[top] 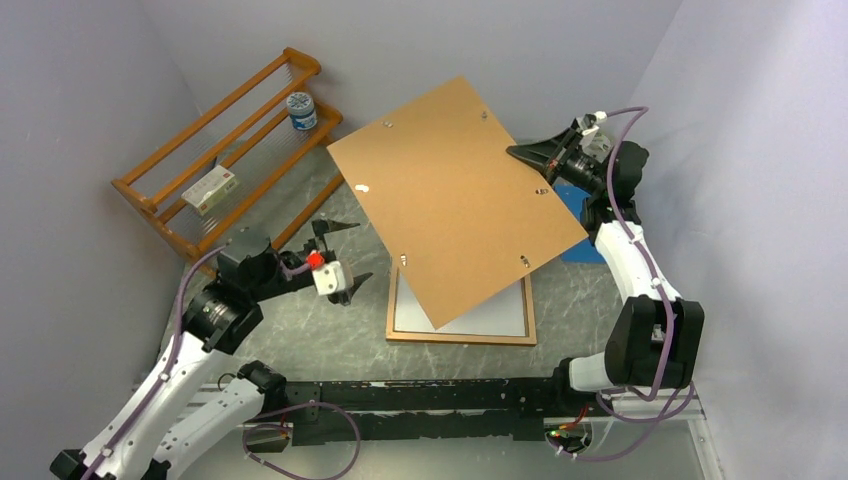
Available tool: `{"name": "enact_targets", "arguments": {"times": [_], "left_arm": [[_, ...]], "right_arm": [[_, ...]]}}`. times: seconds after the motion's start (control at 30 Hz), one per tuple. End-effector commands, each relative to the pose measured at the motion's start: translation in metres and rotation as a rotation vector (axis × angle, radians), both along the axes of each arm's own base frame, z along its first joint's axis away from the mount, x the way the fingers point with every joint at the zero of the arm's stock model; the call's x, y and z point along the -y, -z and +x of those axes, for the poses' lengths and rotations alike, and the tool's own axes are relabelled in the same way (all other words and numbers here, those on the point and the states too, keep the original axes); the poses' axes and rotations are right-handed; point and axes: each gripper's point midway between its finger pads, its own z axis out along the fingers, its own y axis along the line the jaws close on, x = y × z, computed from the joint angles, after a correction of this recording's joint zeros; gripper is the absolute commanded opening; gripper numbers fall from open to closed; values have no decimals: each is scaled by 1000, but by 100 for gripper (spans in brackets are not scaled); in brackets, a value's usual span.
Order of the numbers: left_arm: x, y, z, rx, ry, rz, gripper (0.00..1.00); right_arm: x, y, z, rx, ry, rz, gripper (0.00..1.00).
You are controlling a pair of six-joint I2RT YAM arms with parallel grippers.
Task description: Put the photo into the frame
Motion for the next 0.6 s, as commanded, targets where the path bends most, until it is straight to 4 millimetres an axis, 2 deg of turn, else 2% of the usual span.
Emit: {"name": "enact_targets", "arguments": {"times": [0.0,0.1,0.17,0.23,0.33,0.43,0.57], "left_arm": [[-6,-22,20,-122,-146,-99,94],[-10,-32,47,-239,-309,-255,94],[-21,-38,69,-302,-454,-373,94],[-44,-42,95,-434,-699,-560,95],[-59,-26,113,-626,-927,-664,95],[-42,1,115,-864,-989,-670,95],[-1,20,115,-1125,-840,-707,95]], "right_arm": [[17,-29,12,84,104,-18,0],[27,-21,21,88,180,-75,0],[34,-11,26,72,238,-95,0],[39,-3,27,67,276,-103,0],[46,7,28,56,328,-114,0],[48,12,26,51,353,-108,0],[48,12,20,53,355,-91,0]]}}
